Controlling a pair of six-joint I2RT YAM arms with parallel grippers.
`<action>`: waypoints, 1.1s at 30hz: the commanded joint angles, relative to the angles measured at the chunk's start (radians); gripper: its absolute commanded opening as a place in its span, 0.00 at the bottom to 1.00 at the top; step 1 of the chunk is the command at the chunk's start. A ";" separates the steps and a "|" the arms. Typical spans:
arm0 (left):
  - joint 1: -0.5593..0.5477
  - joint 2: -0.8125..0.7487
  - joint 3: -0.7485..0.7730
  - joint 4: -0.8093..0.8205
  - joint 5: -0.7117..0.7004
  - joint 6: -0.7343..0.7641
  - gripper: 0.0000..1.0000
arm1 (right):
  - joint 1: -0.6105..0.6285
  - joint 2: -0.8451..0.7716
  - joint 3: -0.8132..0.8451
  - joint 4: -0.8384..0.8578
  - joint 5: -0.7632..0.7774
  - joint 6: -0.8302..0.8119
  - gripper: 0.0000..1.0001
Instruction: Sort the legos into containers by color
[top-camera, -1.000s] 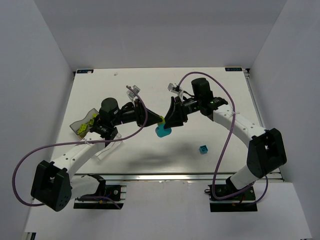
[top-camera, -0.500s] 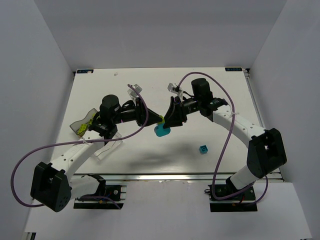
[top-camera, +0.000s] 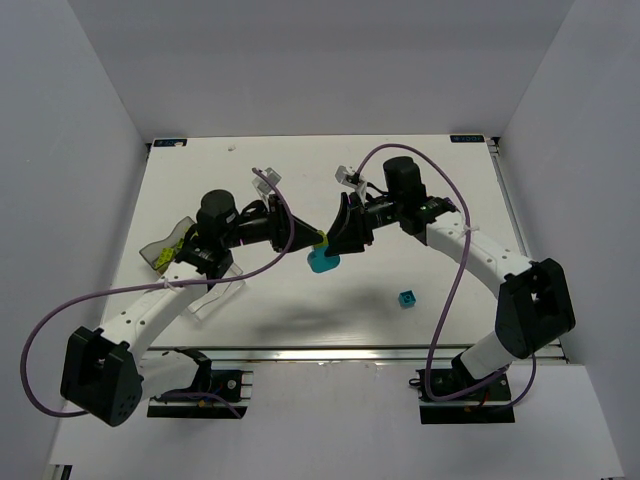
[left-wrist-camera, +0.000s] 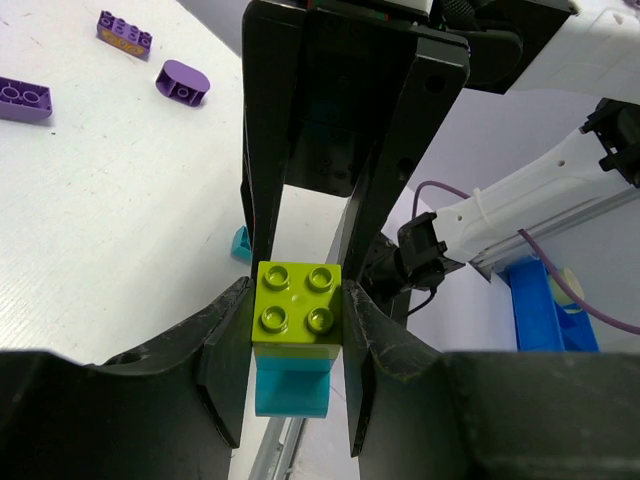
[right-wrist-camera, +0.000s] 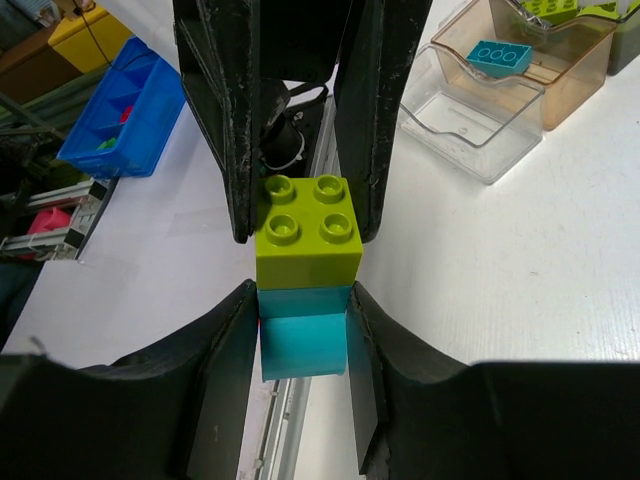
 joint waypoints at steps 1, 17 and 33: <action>0.046 -0.055 0.004 0.102 -0.053 -0.027 0.00 | 0.003 -0.034 -0.026 -0.032 -0.031 -0.002 0.00; 0.121 -0.099 0.000 0.023 -0.128 -0.001 0.00 | 0.005 -0.047 -0.043 -0.049 -0.008 -0.026 0.00; 0.606 0.071 0.134 -0.729 -0.841 0.205 0.00 | 0.003 -0.065 0.001 -0.266 0.190 -0.233 0.00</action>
